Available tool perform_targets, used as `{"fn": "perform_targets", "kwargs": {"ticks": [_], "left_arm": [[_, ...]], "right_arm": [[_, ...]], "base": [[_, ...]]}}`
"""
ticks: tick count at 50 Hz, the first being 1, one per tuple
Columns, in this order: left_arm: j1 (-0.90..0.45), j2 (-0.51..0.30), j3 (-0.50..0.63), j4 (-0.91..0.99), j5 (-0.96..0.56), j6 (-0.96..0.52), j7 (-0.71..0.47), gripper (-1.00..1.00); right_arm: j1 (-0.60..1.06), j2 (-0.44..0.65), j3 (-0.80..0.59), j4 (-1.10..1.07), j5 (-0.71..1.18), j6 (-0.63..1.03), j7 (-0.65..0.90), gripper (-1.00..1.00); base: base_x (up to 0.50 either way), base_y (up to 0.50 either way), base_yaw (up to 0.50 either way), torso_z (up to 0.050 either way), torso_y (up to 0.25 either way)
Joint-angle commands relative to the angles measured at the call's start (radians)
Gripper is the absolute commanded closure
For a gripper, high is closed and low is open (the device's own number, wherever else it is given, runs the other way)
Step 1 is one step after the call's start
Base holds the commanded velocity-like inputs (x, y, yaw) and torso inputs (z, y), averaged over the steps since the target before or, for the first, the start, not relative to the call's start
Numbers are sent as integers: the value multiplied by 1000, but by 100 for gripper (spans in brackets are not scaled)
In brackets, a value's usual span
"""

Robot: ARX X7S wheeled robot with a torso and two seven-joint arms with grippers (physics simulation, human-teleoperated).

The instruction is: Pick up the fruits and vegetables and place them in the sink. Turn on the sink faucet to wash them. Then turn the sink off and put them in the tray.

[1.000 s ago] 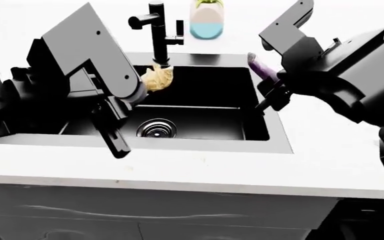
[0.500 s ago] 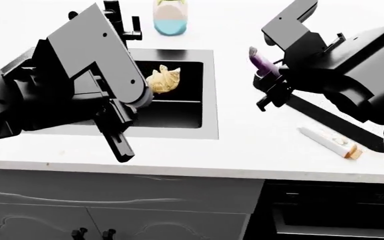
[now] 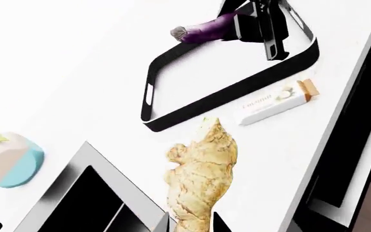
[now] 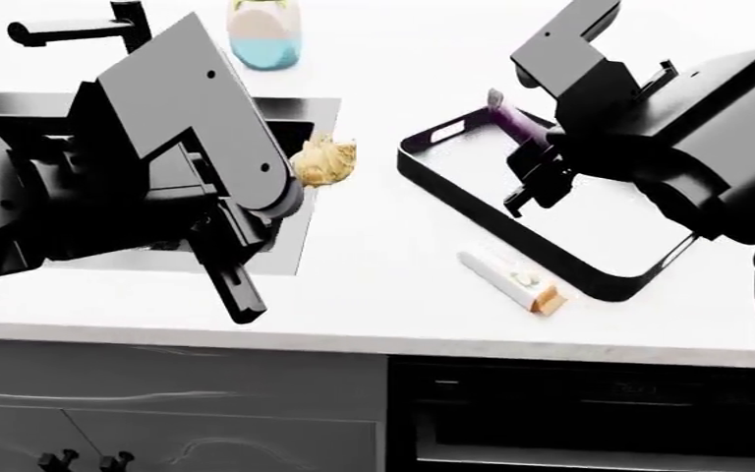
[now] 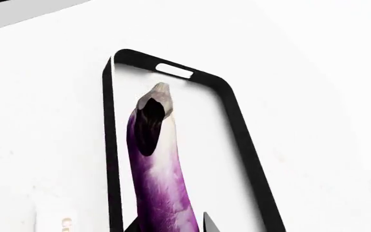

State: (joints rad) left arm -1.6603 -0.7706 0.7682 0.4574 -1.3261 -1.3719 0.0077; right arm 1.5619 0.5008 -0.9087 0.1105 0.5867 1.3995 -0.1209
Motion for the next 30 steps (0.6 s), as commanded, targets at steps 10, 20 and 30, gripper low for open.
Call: {"fn": "perform_targets", "kwargs": {"ticks": [10,20,30], "left_arm": [[-26,7,9,-5,-15,-2,-11,100],[-45,12,14,-7,-28,-10,-18,100],[-64,17,17,-12,-44,-16,-25,100]], "right_arm": [[30,-4,-47,15,-16,-22,-31,100],[56,-5,-86,15,-18,-16,-54,100],[72,-3,-108,10,-13,-10,-71,100]], "base": [[116,-495,0,0,0],[273,-434,0,0,0],[309,-397,0,0,2]]}}
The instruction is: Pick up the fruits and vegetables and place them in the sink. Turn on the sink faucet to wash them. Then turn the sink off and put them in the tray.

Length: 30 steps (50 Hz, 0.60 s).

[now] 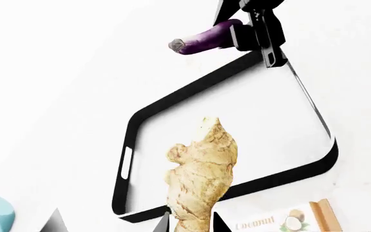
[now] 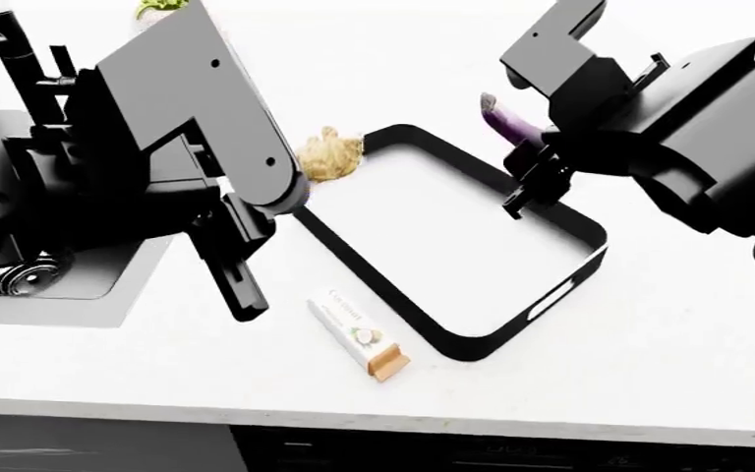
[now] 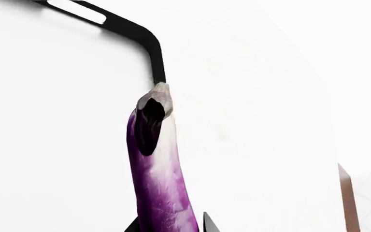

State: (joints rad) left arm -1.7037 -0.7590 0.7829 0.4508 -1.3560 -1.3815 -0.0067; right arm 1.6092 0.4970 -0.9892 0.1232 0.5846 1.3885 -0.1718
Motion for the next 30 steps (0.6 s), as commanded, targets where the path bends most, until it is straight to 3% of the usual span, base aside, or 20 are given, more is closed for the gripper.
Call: {"fn": "perform_targets", "kwargs": {"ticks": [1,11,24,30], "left_arm": [[-23,6,3,-6,-16,-7,-12,100],[-39,12,9,-11,-24,-8,-14,100],[-53,31,24,-22,-28,-5,-14,100],[-54,85,66,-68,27,15,21,100]], "right_arm": [[27,0,-31,1,-12,1,-22,100],[38,-7,-51,20,-15,-9,-34,100],[40,-9,-49,18,-7,1,-32,100],[44,-7,-56,11,-6,1,-33,100]], "base": [[311,-397,0,0,0],[329,-125,0,0,1],[92,-77,0,0,1],[0,0,0,0,0]]}}
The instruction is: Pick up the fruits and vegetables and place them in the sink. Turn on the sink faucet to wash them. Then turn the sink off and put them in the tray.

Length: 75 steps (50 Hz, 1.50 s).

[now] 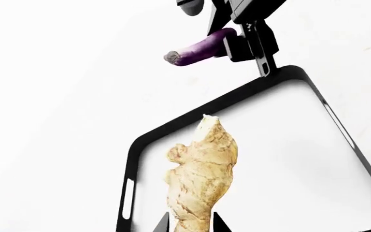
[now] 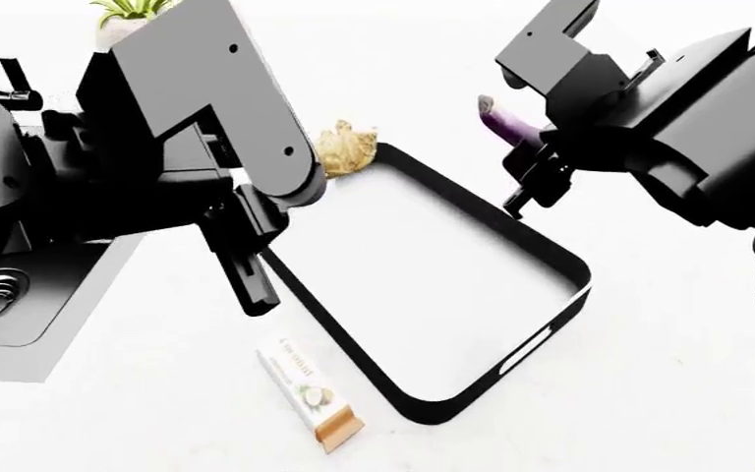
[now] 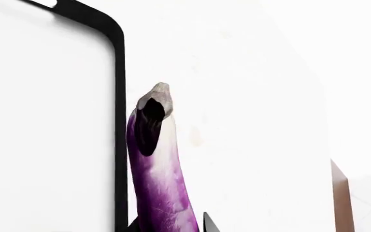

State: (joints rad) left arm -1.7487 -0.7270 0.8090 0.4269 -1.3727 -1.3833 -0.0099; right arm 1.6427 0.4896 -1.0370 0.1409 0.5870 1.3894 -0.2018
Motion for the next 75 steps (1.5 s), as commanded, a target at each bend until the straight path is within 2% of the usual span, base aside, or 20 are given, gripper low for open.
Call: {"fn": "perform_targets", "kwargs": {"ticks": [1,19,35,58,73,74,75], "left_arm": [[-9,63,48,-52,54,20,30,100],[-26,250,302,-340,292,72,224,100],[-55,395,434,-610,396,116,363,100],[7,502,525,-892,480,216,471,100],[22,519,548,-951,497,245,510,100],[21,517,547,-946,495,243,508,-100],[20,513,544,-938,492,241,506,-100]], "right_arm": [[11,1,-8,-8,-8,1,-2,100],[40,30,15,-84,16,80,34,100],[40,39,23,-98,30,83,50,100],[44,49,23,-107,50,81,68,100],[44,45,10,-90,54,58,68,100],[44,45,10,-89,54,58,68,100],[44,45,10,-89,55,57,68,100]], "base": [[0,0,0,0,0],[0,0,0,0,1],[0,0,0,1,1],[0,0,0,0,0],[0,0,0,0,1],[0,0,0,0,0],[0,0,0,0,0]]}}
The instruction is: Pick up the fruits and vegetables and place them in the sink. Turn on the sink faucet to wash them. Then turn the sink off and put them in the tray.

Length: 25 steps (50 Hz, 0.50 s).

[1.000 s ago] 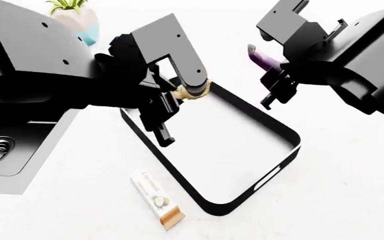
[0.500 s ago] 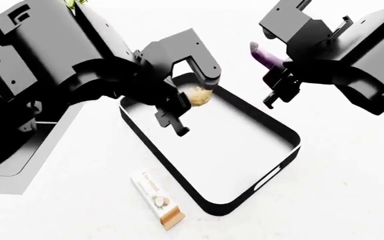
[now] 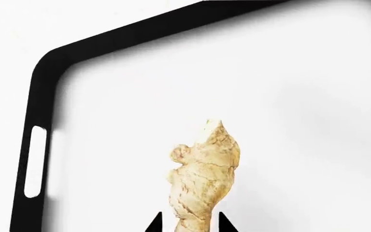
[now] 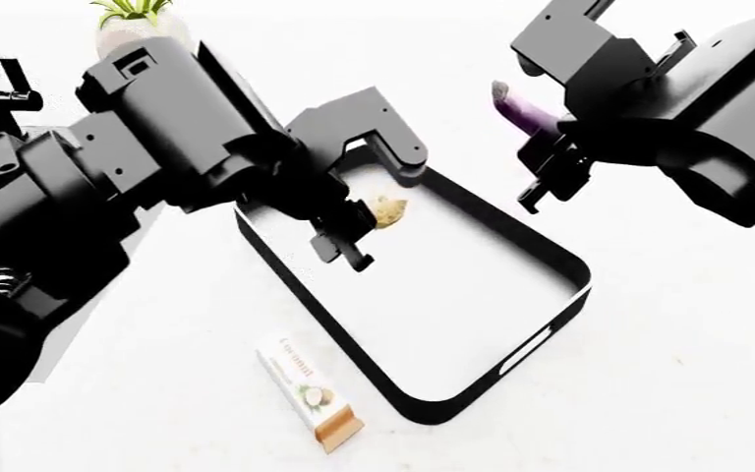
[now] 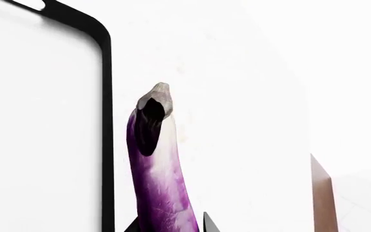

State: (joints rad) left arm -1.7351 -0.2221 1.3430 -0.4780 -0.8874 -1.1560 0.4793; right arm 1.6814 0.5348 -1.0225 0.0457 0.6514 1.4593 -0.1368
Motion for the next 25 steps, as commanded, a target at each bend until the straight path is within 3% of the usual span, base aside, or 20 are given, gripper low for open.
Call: {"fn": "perform_targets", "kwargs": {"ticks": [1,14,25], "left_arm": [[6,5,5,-25,2,12,15,-100],[-34,-97,-93,202,-99,-87,-95,-100],[-62,-206,-228,341,-209,-163,-223,-100]], "right_arm": [[5,0,-5,6,-9,-13,4,100],[20,-37,-96,71,-24,-65,-60,100],[47,-119,-276,247,-54,-179,-264,100]], "base": [[0,0,0,0,0],[0,0,0,0,0],[0,0,0,0,1]]}}
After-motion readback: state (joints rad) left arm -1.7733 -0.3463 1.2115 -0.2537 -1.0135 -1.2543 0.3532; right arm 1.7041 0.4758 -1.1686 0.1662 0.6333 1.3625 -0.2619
